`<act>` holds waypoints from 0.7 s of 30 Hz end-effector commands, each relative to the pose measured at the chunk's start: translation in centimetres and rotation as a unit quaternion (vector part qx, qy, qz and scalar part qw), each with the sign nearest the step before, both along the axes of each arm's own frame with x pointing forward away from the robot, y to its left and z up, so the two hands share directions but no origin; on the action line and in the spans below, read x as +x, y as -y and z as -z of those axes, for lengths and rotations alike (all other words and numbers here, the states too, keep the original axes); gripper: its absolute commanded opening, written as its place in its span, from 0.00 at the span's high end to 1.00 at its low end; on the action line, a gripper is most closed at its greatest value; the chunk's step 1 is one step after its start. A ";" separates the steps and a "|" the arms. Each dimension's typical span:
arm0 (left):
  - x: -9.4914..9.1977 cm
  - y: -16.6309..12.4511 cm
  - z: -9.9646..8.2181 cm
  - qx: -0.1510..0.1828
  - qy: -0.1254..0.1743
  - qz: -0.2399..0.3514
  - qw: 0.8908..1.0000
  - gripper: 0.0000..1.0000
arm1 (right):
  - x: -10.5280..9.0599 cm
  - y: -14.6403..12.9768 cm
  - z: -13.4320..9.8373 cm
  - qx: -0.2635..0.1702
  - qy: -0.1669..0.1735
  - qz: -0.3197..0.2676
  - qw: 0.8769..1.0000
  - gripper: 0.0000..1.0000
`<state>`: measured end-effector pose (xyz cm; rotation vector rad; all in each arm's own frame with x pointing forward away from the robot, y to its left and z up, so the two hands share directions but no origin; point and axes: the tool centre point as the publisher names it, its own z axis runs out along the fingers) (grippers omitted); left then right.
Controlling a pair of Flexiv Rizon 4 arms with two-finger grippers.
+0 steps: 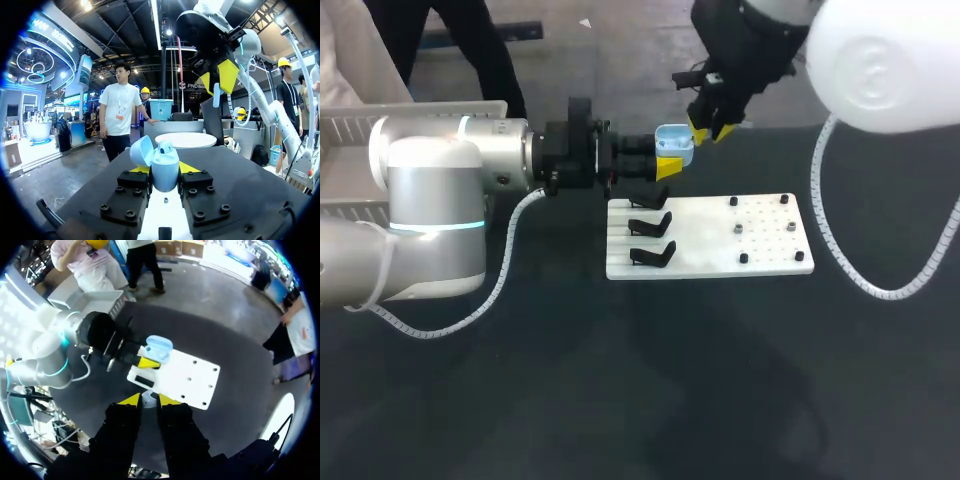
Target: Pick up each earbud case from the left stands, insert the matching earbuds, close the lid, and place the case in the box.
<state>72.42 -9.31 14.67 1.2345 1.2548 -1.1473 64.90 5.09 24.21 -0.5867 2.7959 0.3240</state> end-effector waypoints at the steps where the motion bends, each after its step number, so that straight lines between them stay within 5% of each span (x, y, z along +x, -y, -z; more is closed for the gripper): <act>1: -0.1 0.0 0.1 -0.003 0.003 -0.003 1.000 1.00 | 1.2 -1.6 0.3 -0.009 -0.011 -0.013 1.000 1.00; 21: -0.1 0.0 0.1 -0.003 0.003 -0.003 1.000 1.00 | 2.1 -3.2 0.7 -0.023 -0.016 -0.027 0.999 1.00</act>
